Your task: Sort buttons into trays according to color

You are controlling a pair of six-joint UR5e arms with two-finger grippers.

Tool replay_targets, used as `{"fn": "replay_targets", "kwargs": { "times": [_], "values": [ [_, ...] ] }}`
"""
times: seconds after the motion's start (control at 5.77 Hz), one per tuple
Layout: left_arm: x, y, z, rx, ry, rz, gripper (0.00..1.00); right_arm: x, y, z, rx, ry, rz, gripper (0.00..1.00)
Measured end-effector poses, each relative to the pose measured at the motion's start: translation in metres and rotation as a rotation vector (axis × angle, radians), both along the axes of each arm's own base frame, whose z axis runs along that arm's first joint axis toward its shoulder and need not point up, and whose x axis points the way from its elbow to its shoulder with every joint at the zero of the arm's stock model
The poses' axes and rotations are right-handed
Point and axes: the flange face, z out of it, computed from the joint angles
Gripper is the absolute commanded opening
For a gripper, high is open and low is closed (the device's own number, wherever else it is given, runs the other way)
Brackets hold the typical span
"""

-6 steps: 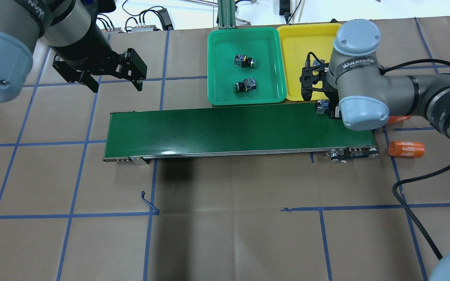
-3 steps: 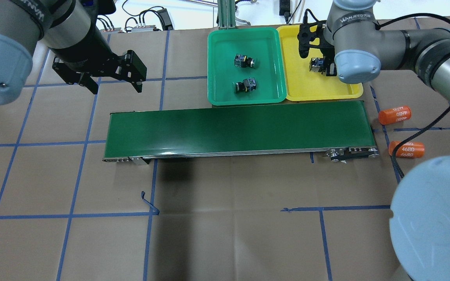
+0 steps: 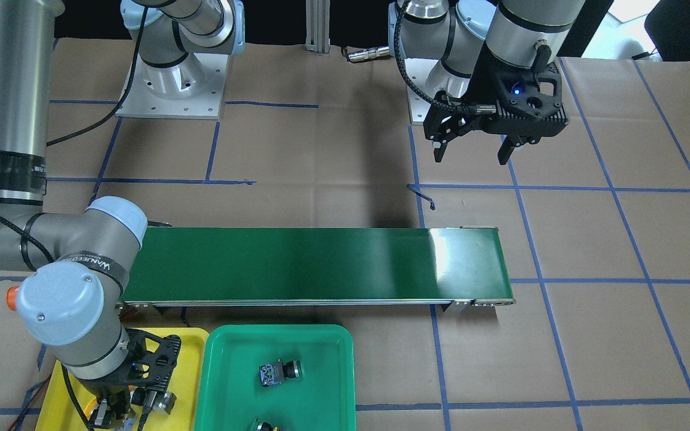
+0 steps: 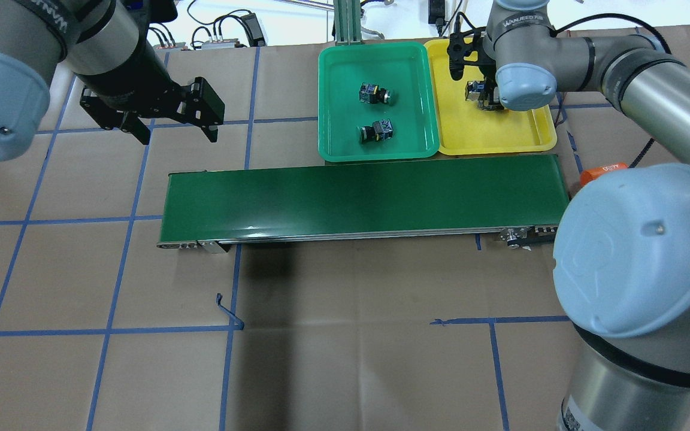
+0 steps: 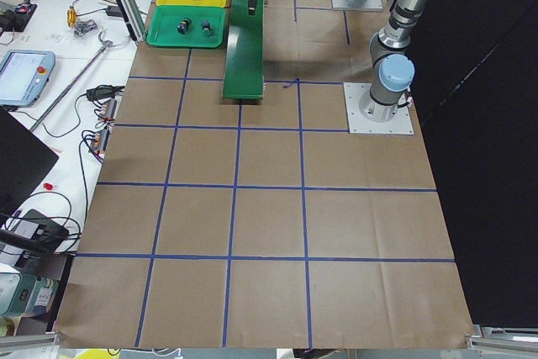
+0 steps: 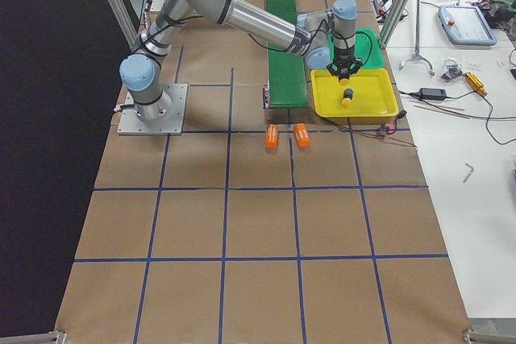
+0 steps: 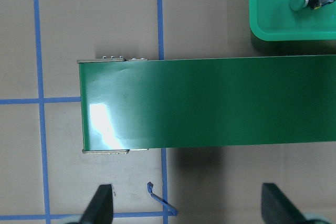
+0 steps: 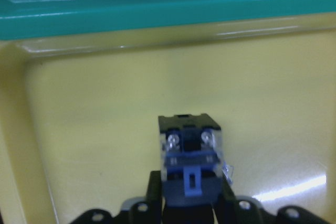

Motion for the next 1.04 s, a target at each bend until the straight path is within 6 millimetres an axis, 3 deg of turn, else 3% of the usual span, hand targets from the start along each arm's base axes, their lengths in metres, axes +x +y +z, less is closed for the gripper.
{"fn": "replay_targets", "kwargs": {
  "times": [0.17,0.52,1.04],
  "values": [
    [-0.001,0.003,-0.001,0.005,-0.001,-0.002,0.99,0.001,0.001,0.01,-0.004,-0.012,-0.014,1.0],
    [-0.001,0.014,-0.008,0.019,-0.003,-0.003,0.99,0.002,0.017,0.053,0.012,-0.06,-0.187,1.0],
    [0.0,0.016,-0.009,0.018,-0.002,-0.002,0.99,0.008,0.068,0.14,0.086,-0.192,-0.75,1.0]
  ]
}}
